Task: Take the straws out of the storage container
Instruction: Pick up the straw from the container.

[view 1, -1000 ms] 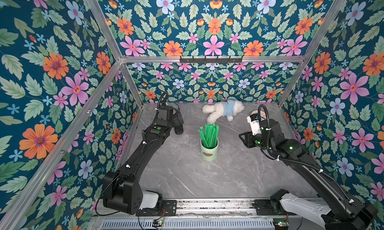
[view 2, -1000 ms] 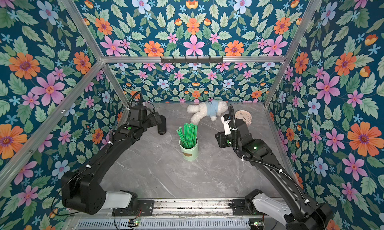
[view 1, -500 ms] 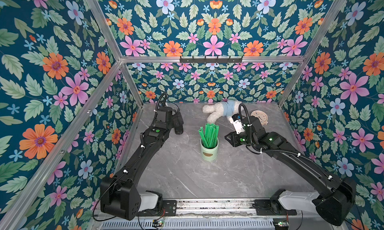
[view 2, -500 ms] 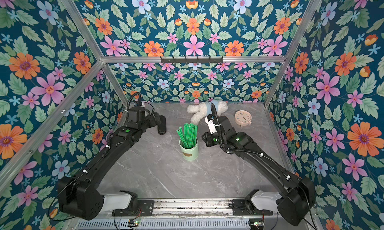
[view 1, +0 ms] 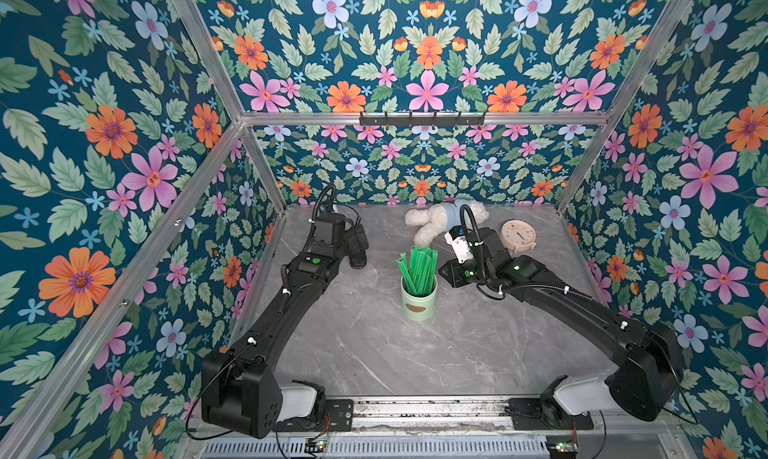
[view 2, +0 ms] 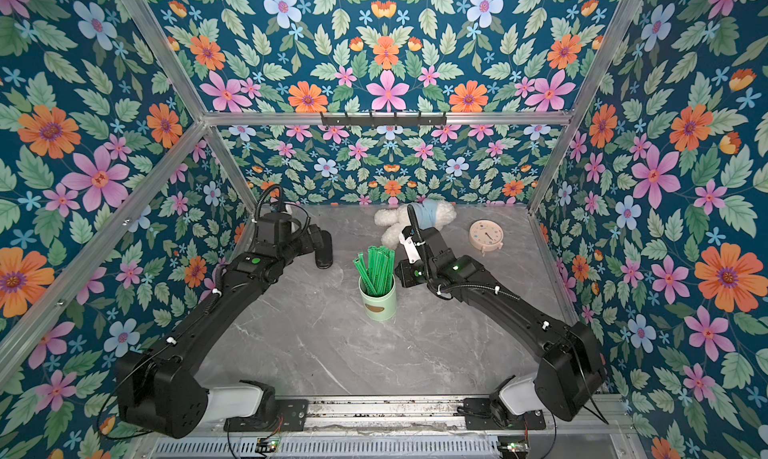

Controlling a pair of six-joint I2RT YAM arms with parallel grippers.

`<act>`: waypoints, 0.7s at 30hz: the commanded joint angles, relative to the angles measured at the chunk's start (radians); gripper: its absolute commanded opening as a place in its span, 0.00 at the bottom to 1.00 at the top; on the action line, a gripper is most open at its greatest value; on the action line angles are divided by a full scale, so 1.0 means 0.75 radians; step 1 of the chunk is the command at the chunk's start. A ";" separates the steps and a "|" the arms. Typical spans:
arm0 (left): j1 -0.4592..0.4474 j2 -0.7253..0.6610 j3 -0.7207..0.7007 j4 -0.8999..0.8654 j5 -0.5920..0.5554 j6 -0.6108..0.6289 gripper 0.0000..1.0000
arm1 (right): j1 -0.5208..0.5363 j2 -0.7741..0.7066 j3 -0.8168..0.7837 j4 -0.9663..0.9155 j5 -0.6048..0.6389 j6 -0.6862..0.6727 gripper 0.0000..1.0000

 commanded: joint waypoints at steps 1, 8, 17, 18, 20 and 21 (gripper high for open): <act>0.001 0.000 0.003 0.021 0.002 0.003 0.99 | 0.001 0.027 0.016 0.059 -0.028 0.005 0.25; 0.001 0.005 0.003 0.015 0.001 0.003 0.99 | 0.001 0.080 0.033 0.097 -0.059 0.011 0.25; -0.001 0.011 0.009 0.015 0.004 0.003 0.99 | 0.001 0.114 0.048 0.107 -0.076 0.016 0.24; 0.000 0.014 0.009 0.015 0.004 0.003 0.99 | 0.001 0.117 0.051 0.106 -0.076 0.018 0.24; -0.001 0.014 0.009 0.013 0.005 0.003 0.99 | 0.001 0.123 0.053 0.107 -0.076 0.018 0.23; -0.001 0.013 0.011 0.012 0.004 0.003 0.99 | 0.001 0.126 0.055 0.108 -0.076 0.016 0.22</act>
